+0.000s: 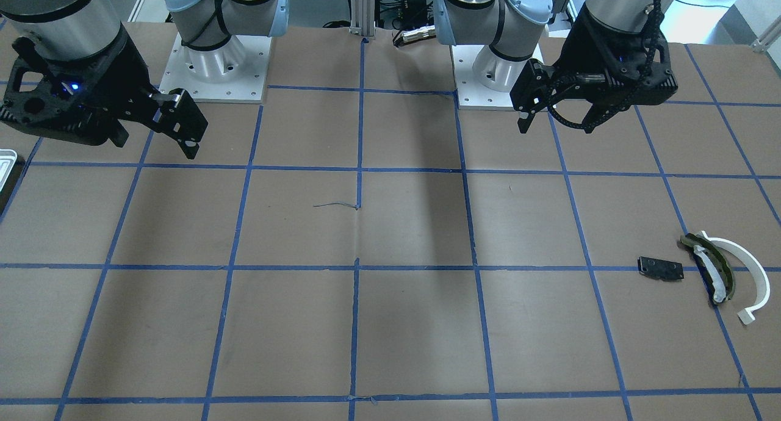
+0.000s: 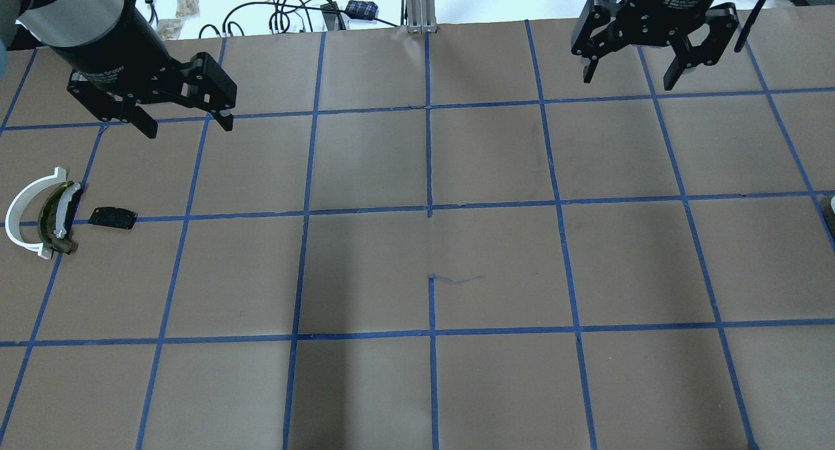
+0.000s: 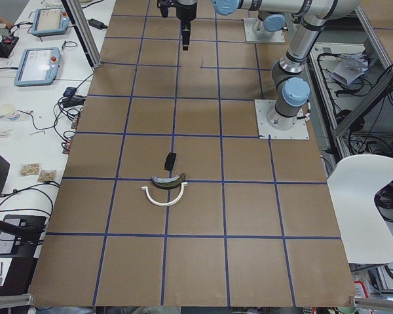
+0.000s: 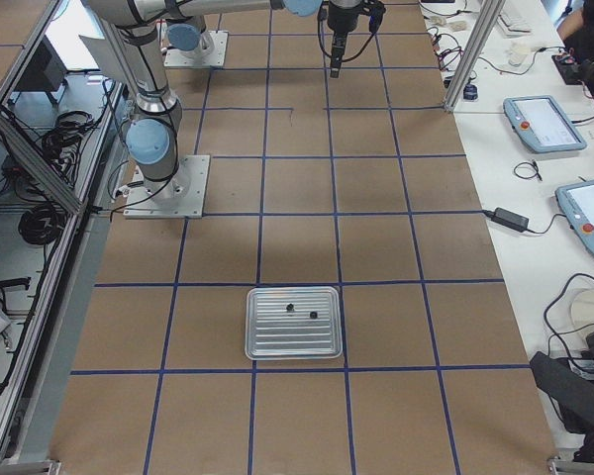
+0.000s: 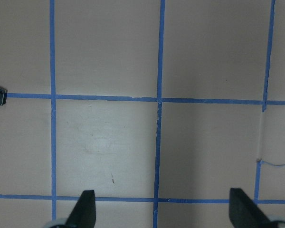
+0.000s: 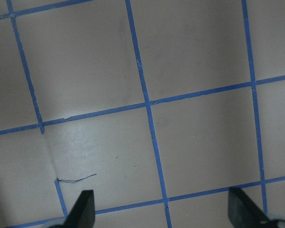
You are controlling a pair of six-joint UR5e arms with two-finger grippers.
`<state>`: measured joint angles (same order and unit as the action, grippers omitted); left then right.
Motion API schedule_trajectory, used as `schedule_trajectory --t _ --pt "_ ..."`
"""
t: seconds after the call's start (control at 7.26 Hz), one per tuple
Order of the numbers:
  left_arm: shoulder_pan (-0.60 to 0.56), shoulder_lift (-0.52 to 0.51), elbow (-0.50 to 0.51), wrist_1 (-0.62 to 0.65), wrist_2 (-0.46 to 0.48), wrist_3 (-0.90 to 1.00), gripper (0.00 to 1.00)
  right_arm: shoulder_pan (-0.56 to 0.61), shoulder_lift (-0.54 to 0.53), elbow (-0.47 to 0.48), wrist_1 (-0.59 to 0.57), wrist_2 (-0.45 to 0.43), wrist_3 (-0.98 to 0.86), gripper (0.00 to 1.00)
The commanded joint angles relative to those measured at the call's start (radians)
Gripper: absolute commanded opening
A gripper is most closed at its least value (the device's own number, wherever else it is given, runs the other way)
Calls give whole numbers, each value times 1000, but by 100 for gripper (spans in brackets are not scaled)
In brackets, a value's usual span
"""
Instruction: Place bearing gear from tray to pile
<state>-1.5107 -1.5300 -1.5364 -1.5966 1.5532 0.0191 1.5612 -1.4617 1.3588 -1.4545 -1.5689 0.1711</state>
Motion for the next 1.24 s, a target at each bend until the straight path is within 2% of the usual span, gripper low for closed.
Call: schedule_trajectory --t 0.0,0.55,0.69,0.83,1.1 --pt "1 -5 5 3 1 24 100 0 1 0 2 -2 -2 100" --pt "0 -7 7 13 8 28 100 -12 7 -1 6 -3 -27 100" --pt "0 -1 1 15 8 28 100 -36 9 -3 5 -23 -86 100" --pt "0 -4 1 15 8 28 100 -100 7 -3 8 -89 -201 100" --pt "0 -6 5 17 8 30 100 -272 9 0 9 -97 -504 100"
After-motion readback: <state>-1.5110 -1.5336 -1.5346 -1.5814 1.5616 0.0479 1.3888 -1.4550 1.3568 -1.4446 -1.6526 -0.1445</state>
